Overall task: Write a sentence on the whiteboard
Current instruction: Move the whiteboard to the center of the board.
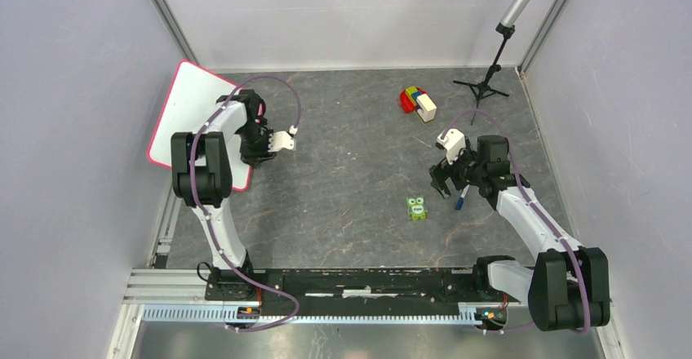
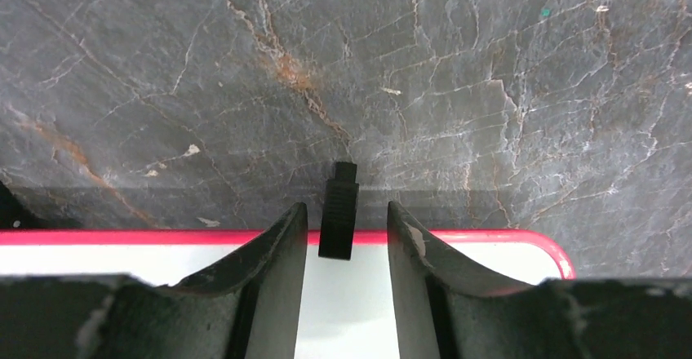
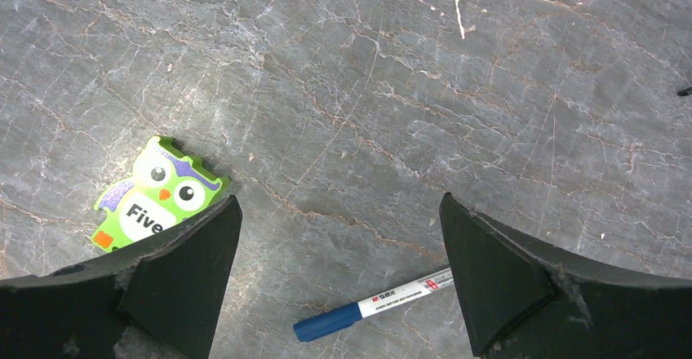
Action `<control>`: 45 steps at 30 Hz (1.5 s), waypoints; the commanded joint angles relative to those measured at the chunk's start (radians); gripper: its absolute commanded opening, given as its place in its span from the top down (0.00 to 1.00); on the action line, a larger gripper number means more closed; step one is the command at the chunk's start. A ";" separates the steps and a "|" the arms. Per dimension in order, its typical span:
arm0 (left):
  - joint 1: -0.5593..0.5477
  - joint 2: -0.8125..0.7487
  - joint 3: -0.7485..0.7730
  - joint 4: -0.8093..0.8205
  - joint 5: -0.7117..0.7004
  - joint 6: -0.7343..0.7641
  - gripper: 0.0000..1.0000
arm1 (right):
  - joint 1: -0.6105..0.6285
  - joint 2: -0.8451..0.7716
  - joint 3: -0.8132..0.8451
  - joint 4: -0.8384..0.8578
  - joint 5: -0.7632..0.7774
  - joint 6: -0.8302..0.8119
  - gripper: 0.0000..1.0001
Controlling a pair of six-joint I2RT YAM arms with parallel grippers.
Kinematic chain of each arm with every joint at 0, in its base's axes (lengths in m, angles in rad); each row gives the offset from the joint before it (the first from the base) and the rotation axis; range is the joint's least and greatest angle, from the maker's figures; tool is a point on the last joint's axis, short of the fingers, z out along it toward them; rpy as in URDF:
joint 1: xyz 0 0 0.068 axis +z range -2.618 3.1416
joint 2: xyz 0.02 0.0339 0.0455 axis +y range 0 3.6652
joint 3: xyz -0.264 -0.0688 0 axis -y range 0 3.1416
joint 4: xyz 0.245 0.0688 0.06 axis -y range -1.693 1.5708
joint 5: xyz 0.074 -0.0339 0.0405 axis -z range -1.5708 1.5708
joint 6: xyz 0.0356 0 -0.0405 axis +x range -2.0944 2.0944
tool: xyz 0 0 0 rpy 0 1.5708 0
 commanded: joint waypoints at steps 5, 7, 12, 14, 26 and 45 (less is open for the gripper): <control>0.003 -0.005 -0.074 0.069 -0.059 0.111 0.64 | 0.005 -0.002 0.029 0.012 0.011 -0.015 0.03; -0.003 -0.008 -0.078 0.068 -0.069 0.114 0.70 | 0.005 -0.002 0.029 0.012 0.011 -0.015 0.03; -0.036 -0.027 -0.105 0.069 -0.098 0.125 0.88 | 0.006 -0.006 0.031 0.012 0.013 -0.015 0.03; -0.057 -0.037 -0.118 0.068 -0.111 0.122 0.91 | 0.004 -0.009 0.031 0.012 0.010 -0.013 0.03; -0.285 -0.133 -0.183 0.044 -0.132 0.078 0.97 | -0.003 -0.041 0.043 0.014 0.019 0.008 0.03; -0.878 -0.211 -0.256 0.020 -0.179 -0.233 0.98 | -0.070 -0.094 0.057 0.016 0.038 0.049 0.02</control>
